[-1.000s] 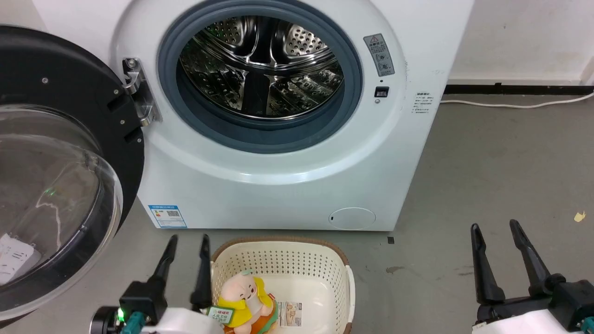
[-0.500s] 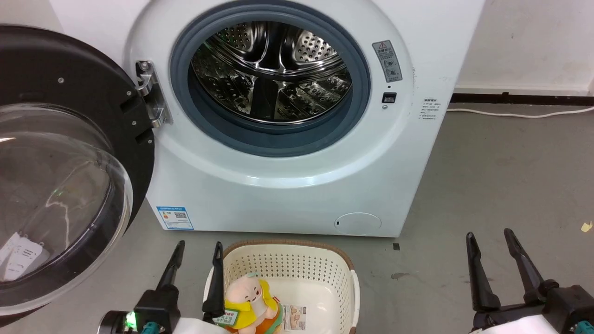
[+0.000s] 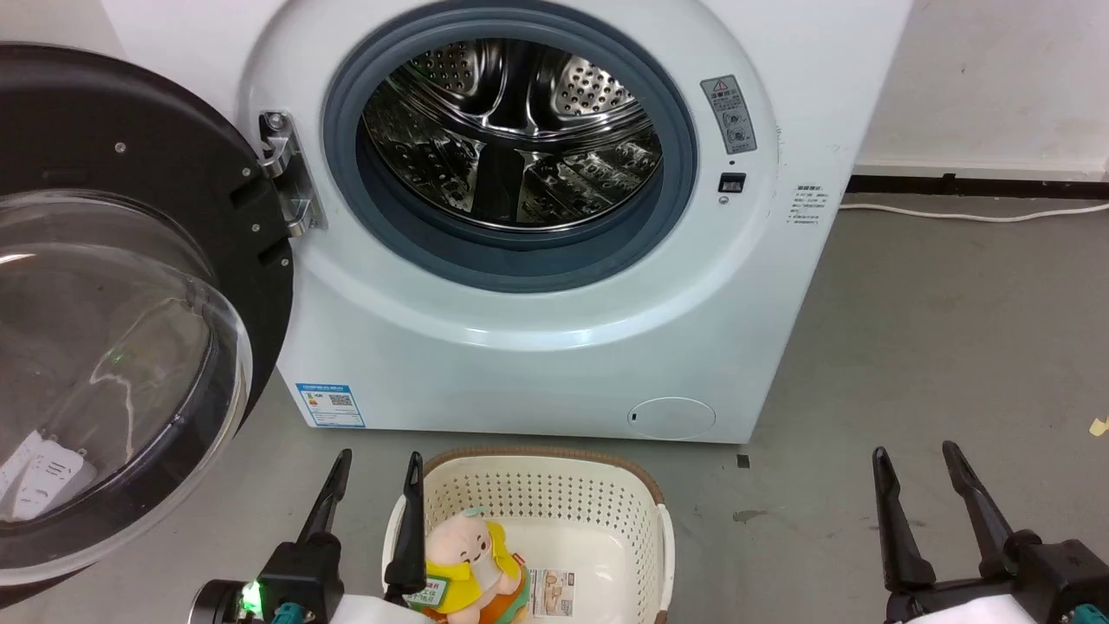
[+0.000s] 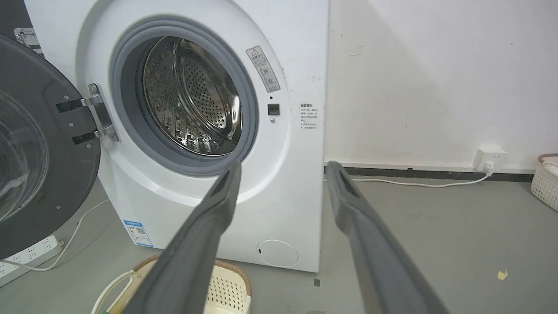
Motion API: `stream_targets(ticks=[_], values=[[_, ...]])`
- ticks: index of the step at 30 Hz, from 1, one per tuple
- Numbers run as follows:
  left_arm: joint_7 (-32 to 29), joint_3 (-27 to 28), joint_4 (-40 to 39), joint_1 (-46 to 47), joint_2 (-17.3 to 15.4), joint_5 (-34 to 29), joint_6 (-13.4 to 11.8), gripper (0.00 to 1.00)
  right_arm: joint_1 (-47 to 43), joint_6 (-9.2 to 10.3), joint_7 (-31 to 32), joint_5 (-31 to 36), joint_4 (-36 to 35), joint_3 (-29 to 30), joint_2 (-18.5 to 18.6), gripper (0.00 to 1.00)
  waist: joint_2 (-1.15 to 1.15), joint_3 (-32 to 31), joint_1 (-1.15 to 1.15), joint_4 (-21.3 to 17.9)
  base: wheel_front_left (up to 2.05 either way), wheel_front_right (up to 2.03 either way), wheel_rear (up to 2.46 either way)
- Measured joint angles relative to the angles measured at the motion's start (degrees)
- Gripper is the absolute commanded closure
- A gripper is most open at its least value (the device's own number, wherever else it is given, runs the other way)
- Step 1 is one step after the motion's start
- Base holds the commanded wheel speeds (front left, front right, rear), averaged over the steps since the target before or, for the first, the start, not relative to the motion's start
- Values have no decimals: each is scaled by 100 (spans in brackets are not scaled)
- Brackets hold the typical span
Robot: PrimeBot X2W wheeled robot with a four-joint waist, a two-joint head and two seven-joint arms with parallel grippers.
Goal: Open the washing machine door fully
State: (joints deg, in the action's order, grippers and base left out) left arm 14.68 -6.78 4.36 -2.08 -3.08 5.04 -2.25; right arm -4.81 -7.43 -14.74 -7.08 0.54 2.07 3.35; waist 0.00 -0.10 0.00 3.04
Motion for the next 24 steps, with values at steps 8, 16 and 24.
stream_targets(ticks=[8, 16, 24], values=[[0, 0, 0, 0, 4, -1, 20, 0, 1, 0, 0, 7, 24, 26, 0, 0, 0, 34, 0, -28, 0, 0, 0], [0, 10, -1, 1, 10, -36, 24, 0, 1, -1, 0, 7, 23, 45, -3, 0, 0, 47, 0, 6, 0, 0, 0], [0, 38, 60, 2, 13, -22, 42, 0, 1, 0, 0, 5, 100, 7, -10, 0, 0, 31, 1, 79, 0, 0, 0]])
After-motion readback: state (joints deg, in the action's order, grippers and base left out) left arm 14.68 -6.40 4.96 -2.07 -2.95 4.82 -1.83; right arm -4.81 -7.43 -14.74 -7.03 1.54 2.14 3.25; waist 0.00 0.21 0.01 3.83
